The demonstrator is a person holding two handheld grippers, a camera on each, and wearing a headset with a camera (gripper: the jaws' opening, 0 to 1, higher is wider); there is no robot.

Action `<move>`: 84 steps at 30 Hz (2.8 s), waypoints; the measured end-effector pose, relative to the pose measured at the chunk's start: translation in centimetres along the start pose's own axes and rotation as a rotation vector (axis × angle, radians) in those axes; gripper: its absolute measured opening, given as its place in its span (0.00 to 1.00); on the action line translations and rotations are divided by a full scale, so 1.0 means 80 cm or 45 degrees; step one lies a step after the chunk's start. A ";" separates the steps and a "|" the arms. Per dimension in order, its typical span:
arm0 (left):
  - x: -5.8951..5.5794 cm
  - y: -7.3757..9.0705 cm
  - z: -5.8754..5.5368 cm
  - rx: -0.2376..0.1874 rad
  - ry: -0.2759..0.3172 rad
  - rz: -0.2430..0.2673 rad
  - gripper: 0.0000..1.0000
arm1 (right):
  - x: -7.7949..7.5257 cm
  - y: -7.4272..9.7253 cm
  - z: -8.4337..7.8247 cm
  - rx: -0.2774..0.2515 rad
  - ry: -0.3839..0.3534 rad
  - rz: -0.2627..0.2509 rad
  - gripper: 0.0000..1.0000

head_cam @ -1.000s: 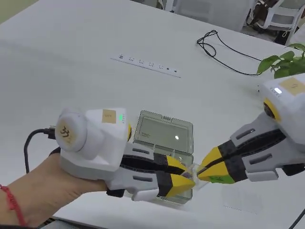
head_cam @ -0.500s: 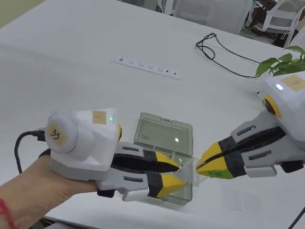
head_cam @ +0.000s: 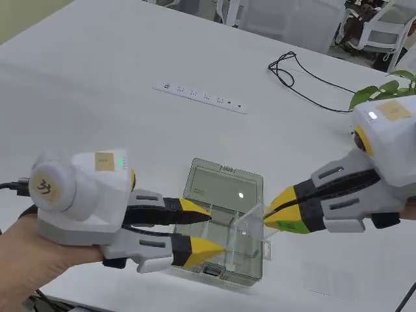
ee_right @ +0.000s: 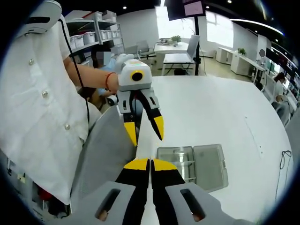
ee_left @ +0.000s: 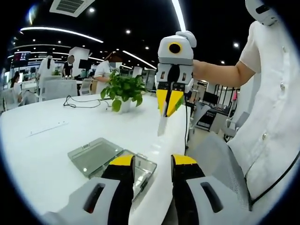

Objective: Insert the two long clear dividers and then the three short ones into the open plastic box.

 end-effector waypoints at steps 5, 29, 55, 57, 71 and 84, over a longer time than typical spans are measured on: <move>0.009 0.009 -0.011 0.026 0.008 0.047 0.39 | -0.011 -0.011 0.003 -0.002 -0.005 -0.023 0.03; 0.046 0.030 -0.037 0.087 -0.011 0.145 0.65 | -0.066 -0.074 -0.015 -0.010 -0.074 -0.053 0.03; 0.052 0.027 -0.057 0.045 0.079 0.119 0.99 | -0.092 -0.142 -0.049 0.004 -0.137 -0.081 0.03; 0.053 0.028 -0.056 0.036 0.086 0.121 0.99 | -0.093 -0.143 -0.049 0.007 -0.132 -0.082 0.02; 0.052 0.027 -0.058 0.026 0.098 0.117 0.99 | -0.090 -0.162 -0.053 0.040 -0.075 -0.087 0.02; 0.052 0.025 -0.059 0.025 0.102 0.105 0.98 | -0.094 -0.185 -0.063 0.109 -0.079 -0.087 0.02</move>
Point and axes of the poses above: the centre of the closed fingertips' face, and the gripper's own axes: y roughly backward along the fingers, x roughly to its left, z roughly out of its top, the point moved 4 cm from there along y, roughly backward along the fingers
